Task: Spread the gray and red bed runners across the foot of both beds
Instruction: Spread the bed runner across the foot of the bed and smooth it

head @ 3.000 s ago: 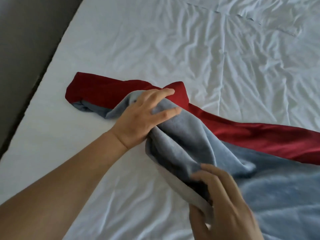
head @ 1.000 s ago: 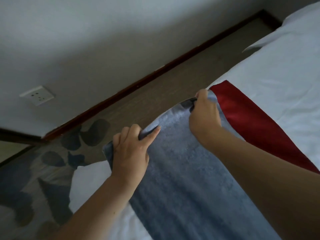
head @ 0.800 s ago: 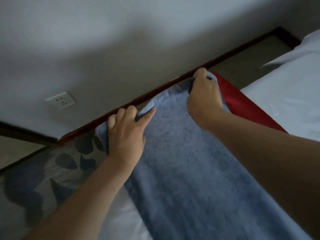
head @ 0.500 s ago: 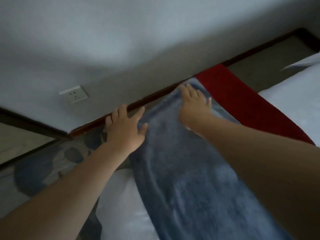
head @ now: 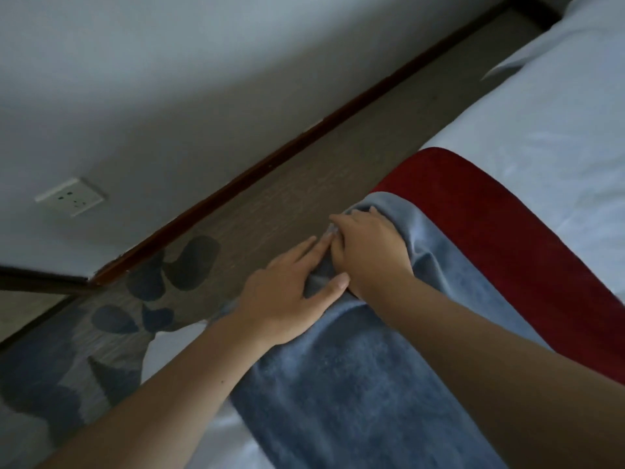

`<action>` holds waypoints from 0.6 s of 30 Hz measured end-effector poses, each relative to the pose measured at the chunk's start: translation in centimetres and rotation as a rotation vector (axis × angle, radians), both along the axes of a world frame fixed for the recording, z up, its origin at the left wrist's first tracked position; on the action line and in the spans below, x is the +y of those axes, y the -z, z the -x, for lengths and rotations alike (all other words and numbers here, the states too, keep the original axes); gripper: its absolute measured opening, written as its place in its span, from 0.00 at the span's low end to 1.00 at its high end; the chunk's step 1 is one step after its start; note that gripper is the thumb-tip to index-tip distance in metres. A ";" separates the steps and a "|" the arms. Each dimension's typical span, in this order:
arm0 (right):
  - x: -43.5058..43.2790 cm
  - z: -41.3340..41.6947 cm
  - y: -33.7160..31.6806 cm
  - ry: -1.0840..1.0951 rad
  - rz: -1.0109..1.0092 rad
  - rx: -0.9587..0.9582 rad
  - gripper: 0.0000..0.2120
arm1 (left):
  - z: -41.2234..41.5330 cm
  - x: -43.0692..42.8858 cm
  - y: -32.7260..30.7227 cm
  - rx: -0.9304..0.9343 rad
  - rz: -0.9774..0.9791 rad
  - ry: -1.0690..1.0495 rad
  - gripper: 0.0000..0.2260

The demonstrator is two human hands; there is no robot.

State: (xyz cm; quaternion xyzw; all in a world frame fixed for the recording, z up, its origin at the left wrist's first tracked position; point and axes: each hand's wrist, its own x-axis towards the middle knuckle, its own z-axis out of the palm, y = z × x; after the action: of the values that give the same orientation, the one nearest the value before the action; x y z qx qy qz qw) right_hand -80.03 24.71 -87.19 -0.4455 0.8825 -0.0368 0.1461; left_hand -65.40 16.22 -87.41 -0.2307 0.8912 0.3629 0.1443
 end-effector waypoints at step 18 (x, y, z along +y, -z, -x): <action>40.3 1.7 1.6 0.737 -0.136 0.029 0.33 | 14.4 24.1 0.4 0.184 0.469 0.626 0.28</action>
State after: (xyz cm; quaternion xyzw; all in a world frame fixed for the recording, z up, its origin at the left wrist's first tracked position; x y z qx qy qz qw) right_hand -81.75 65.03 -88.83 -0.0878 0.9860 -0.0219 0.1399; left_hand -79.83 40.36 -87.83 0.0588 0.9862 0.1073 0.1111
